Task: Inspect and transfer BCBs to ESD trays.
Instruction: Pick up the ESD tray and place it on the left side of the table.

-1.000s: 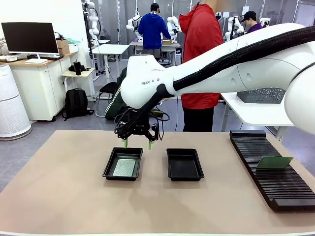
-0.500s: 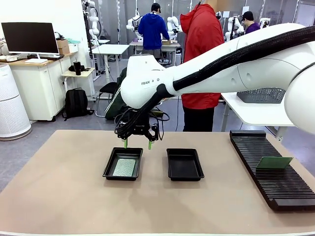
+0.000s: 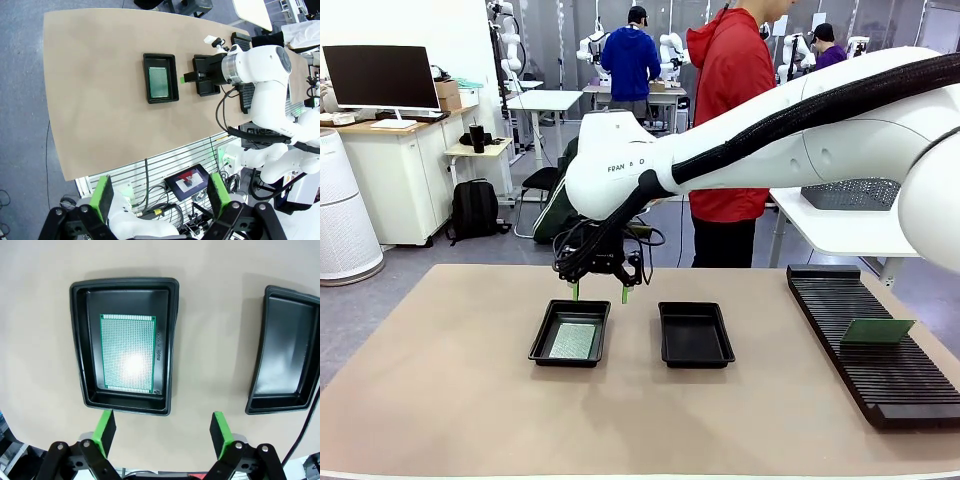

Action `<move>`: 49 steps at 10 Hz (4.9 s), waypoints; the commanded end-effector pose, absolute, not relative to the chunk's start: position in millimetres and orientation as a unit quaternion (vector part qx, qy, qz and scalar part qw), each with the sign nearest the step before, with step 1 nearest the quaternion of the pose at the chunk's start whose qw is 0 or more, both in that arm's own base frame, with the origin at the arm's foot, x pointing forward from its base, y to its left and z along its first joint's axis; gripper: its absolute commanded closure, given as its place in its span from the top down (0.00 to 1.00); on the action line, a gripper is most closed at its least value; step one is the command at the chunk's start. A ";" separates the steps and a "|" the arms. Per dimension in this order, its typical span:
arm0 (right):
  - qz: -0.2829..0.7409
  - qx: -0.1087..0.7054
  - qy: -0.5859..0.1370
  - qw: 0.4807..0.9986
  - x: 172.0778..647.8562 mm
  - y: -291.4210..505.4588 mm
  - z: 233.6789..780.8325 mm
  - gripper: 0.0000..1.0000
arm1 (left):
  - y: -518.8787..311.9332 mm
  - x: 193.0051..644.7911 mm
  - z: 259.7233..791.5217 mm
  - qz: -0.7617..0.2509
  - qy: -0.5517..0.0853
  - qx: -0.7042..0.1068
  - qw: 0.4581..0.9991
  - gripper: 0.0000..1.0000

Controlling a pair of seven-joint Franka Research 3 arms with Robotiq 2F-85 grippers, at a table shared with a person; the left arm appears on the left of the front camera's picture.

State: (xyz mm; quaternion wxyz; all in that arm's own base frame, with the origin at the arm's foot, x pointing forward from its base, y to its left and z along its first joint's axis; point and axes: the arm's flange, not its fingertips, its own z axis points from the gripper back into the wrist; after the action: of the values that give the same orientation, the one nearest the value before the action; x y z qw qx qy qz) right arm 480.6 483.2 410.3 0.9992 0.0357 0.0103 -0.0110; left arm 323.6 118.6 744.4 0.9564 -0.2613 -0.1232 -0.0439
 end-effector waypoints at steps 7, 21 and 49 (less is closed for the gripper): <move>-0.035 0.197 0.022 0.980 456.8 395.5 436.3 1.00 | 32.7 330.7 705.3 -0.020 -0.151 -0.208 0.966 1.00; -0.078 0.406 -0.004 0.911 444.5 232.8 425.4 1.00 | -170.3 419.0 539.3 -0.003 -0.149 -0.086 0.985 1.00; -0.086 0.384 0.004 0.919 453.4 250.3 432.0 1.00 | -186.5 520.5 327.3 -0.029 -0.029 -0.021 0.999 0.90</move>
State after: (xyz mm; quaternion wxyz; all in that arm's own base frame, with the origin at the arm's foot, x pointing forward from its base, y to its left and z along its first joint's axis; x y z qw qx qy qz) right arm 450.1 248.0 431.0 0.9178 0.3888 0.0023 -0.0811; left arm 515.2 -182.4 330.5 0.9986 -0.0291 -0.0244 -0.0363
